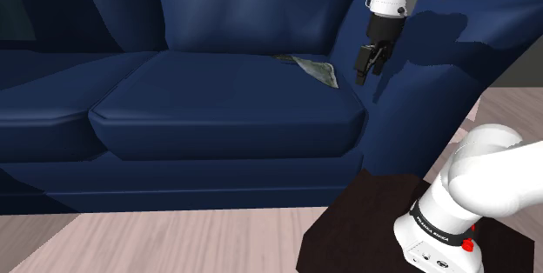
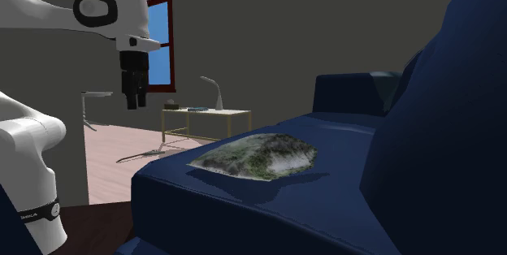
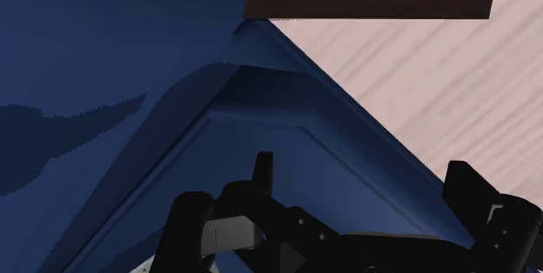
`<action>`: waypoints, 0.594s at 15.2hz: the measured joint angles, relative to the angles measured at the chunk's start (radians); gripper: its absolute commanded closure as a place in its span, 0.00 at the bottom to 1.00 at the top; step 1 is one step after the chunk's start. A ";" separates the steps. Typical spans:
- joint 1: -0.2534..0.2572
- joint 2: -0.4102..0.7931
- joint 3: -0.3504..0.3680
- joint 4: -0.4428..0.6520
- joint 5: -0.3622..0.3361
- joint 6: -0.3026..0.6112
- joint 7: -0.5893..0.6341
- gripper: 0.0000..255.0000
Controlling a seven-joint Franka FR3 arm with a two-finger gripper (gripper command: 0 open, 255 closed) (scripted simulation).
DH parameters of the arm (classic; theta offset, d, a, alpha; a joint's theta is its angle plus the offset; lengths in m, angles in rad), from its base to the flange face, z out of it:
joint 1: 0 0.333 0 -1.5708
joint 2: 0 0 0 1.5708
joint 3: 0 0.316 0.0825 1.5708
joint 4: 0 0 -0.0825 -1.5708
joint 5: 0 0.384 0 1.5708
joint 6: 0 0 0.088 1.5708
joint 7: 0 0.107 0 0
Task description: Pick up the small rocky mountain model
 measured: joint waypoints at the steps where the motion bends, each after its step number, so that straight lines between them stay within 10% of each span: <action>1: 0.000 0.000 0.000 0.000 0.000 0.000 0.000 0.00; 9: -0.021 0.261 0.053 0.115 -0.163 0.140 -0.011 0.00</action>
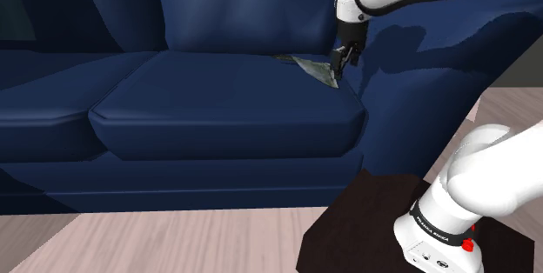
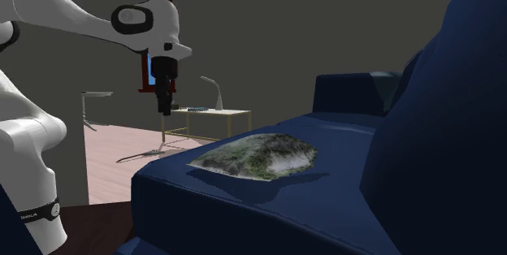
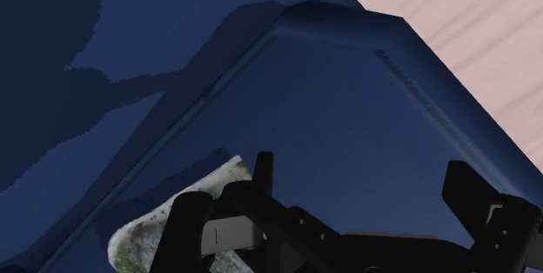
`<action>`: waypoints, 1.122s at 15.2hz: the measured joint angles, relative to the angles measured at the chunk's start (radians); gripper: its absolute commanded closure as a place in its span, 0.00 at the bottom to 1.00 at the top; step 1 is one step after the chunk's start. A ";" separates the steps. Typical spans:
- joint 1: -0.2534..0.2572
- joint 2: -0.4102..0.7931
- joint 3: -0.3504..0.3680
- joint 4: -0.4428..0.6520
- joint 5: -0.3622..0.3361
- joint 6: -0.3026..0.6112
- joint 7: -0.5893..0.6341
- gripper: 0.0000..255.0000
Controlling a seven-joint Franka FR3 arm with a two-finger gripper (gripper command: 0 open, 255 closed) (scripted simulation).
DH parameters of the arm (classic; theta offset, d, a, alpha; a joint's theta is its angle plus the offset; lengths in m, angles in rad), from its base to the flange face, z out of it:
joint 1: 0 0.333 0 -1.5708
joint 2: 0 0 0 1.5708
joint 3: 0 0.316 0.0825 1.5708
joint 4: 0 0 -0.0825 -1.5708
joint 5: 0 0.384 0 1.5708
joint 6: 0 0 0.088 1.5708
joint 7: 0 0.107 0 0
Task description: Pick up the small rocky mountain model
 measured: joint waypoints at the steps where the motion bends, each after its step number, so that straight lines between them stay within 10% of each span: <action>1: -0.006 0.042 0.006 0.022 -0.027 0.018 -0.001 0.00; 17: -0.031 0.659 0.099 0.510 -0.518 0.079 0.087 0.00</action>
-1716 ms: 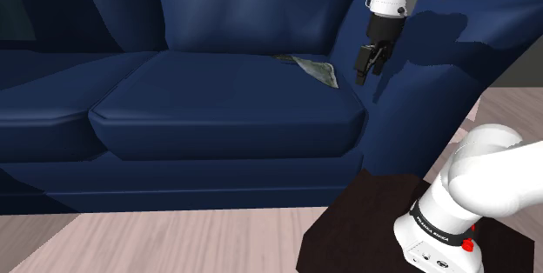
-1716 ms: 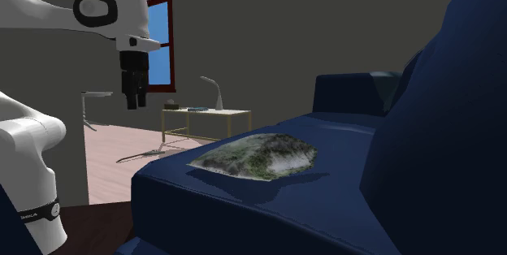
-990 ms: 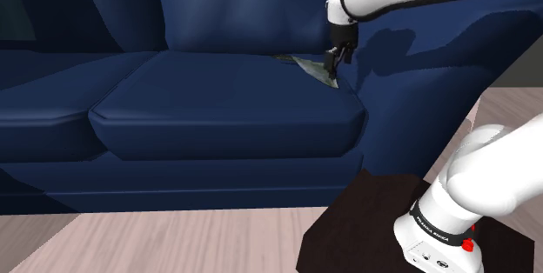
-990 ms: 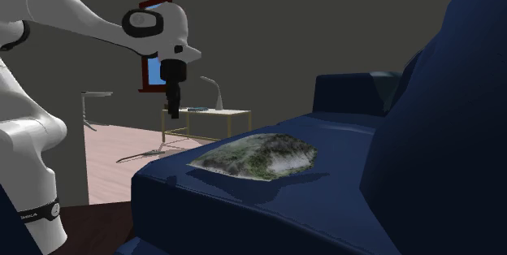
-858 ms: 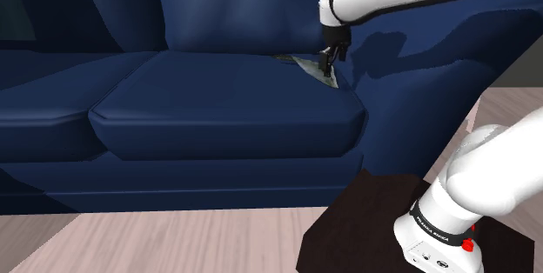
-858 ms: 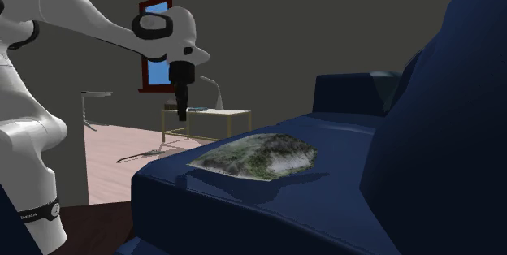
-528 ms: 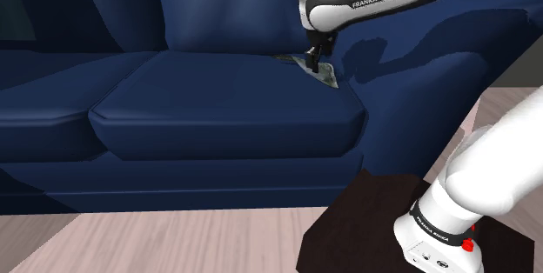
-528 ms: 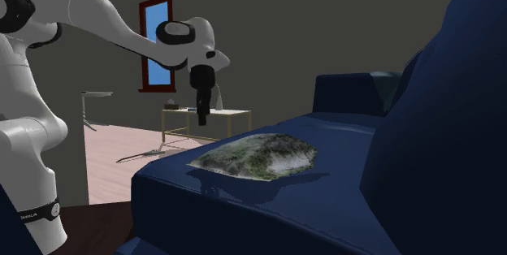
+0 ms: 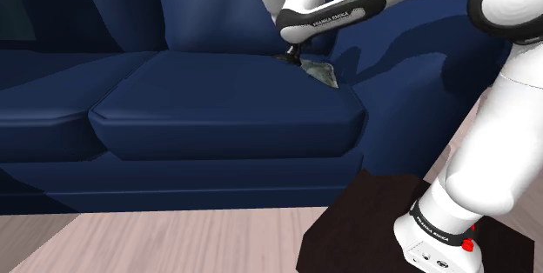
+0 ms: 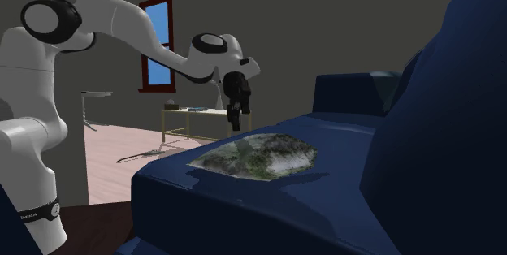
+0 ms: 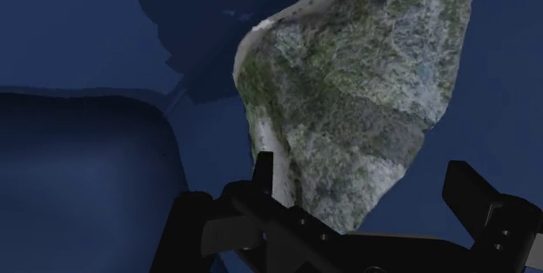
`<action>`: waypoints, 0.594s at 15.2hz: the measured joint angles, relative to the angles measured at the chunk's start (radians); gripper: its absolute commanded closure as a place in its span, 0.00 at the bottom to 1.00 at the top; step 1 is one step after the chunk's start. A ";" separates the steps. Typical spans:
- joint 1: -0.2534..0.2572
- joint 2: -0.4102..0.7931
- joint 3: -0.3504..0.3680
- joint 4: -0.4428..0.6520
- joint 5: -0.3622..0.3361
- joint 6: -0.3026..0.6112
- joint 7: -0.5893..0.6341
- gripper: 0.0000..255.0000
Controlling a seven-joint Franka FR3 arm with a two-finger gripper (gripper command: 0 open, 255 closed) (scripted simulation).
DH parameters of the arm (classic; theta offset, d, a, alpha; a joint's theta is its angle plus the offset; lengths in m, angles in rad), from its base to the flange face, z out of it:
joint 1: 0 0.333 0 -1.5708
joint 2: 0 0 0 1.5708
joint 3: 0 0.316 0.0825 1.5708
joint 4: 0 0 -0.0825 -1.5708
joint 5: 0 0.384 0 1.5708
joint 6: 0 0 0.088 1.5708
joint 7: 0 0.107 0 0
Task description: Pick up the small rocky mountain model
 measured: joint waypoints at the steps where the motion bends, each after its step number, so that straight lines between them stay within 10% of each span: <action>1: 0.005 0.036 0.000 0.033 -0.033 -0.004 0.004 0.00; 9: 0.058 0.333 -0.027 0.359 -0.251 -0.062 -0.020 0.00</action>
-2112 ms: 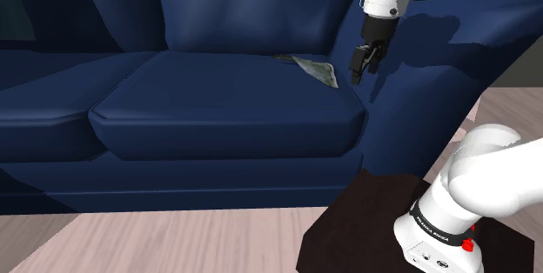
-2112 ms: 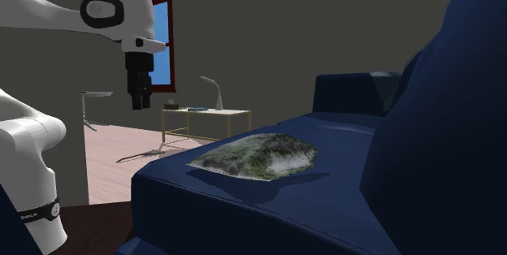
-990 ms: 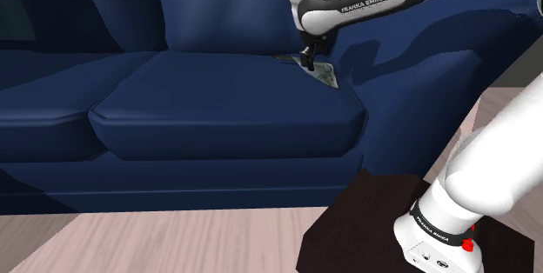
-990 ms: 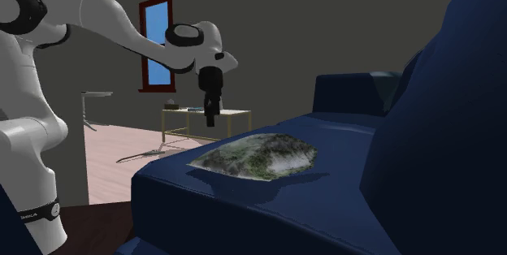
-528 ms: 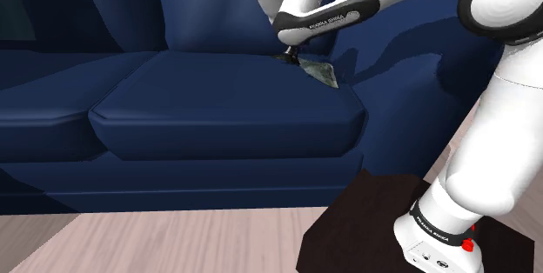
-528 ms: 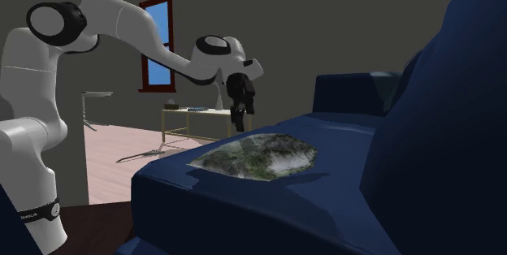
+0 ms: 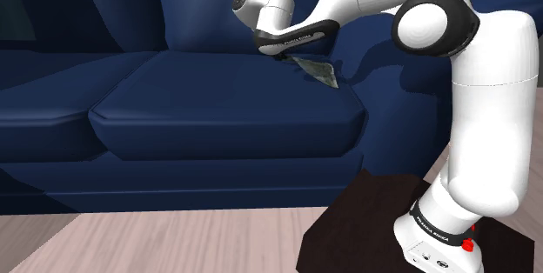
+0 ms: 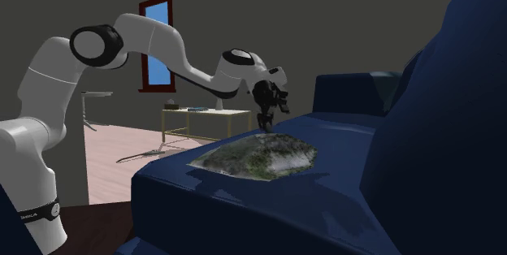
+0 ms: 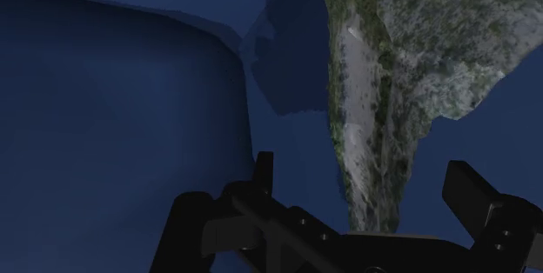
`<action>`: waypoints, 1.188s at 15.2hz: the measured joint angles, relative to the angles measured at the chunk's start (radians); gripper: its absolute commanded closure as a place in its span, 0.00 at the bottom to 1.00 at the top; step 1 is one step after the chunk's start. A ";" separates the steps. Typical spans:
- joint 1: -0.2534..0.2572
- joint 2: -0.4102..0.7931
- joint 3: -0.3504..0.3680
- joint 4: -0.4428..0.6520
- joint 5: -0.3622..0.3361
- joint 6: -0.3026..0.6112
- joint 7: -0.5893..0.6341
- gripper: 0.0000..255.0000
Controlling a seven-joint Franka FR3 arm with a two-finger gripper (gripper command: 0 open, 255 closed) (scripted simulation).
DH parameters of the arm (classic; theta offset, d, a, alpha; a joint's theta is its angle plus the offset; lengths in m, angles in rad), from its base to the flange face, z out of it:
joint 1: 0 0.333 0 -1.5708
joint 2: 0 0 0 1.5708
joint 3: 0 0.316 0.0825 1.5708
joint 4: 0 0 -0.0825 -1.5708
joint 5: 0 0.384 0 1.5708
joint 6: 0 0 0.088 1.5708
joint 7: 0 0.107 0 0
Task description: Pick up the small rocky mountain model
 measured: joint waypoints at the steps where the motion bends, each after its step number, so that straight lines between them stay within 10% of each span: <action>1: 0.001 0.008 -0.002 0.000 -0.007 0.005 0.005 0.00; 7: 0.001 0.039 -0.007 -0.024 -0.025 0.039 0.049 0.00; 8: 0.000 0.040 -0.007 -0.027 -0.026 0.041 0.053 1.00; 18: 0.001 0.042 -0.007 -0.030 -0.027 0.044 0.057 1.00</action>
